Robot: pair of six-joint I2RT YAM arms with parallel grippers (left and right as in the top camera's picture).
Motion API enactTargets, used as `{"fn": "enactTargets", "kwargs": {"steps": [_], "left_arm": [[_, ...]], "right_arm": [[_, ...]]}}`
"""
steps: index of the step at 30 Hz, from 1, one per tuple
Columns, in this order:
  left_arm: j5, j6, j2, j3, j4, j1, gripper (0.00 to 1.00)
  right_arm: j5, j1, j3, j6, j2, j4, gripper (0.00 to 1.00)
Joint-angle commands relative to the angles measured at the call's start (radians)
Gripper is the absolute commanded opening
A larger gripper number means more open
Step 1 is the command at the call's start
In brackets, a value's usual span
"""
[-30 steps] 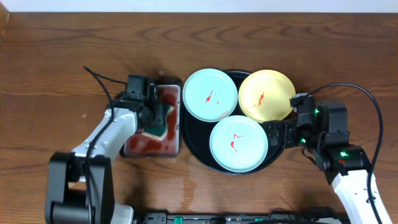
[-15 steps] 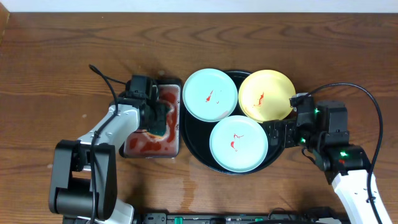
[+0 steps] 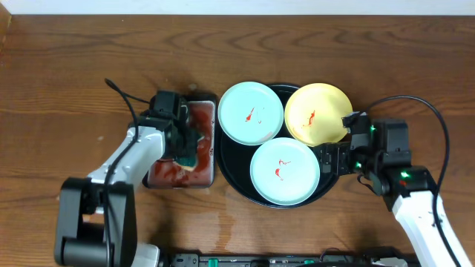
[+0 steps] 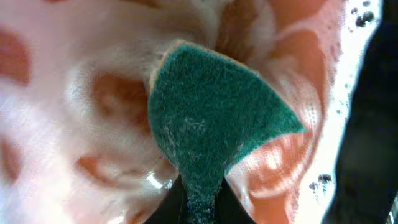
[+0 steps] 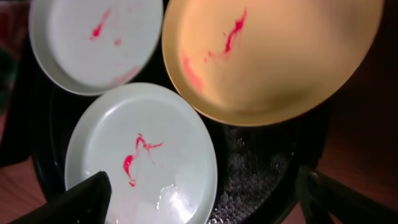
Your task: Clean dirty plates on tray and stack at the side
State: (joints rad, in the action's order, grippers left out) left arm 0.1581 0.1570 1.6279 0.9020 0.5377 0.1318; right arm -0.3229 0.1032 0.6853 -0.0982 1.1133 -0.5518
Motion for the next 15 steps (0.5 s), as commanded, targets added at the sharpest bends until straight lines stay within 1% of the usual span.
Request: {"fn": "enactTargets", "kwargs": {"steps": [1, 5, 11, 15], "left_arm": [[-0.015, -0.002, -0.081, -0.008, 0.032, -0.002, 0.07], [-0.008, 0.026, -0.133, -0.008, 0.06, -0.002, 0.07], [-0.007, 0.081, -0.159, -0.008, 0.101, -0.001, 0.07], [-0.007, 0.082, -0.158, -0.008, 0.122, -0.001, 0.08]], "right_arm": [[-0.011, -0.003, 0.015, 0.006, 0.043, 0.003, 0.9], [-0.011, -0.002, 0.015, 0.006, 0.104, 0.023, 0.84], [-0.011, 0.025, 0.015, 0.005, 0.198, 0.07, 0.68], [-0.01, 0.052, 0.014, 0.006, 0.264, 0.108, 0.64]]}}
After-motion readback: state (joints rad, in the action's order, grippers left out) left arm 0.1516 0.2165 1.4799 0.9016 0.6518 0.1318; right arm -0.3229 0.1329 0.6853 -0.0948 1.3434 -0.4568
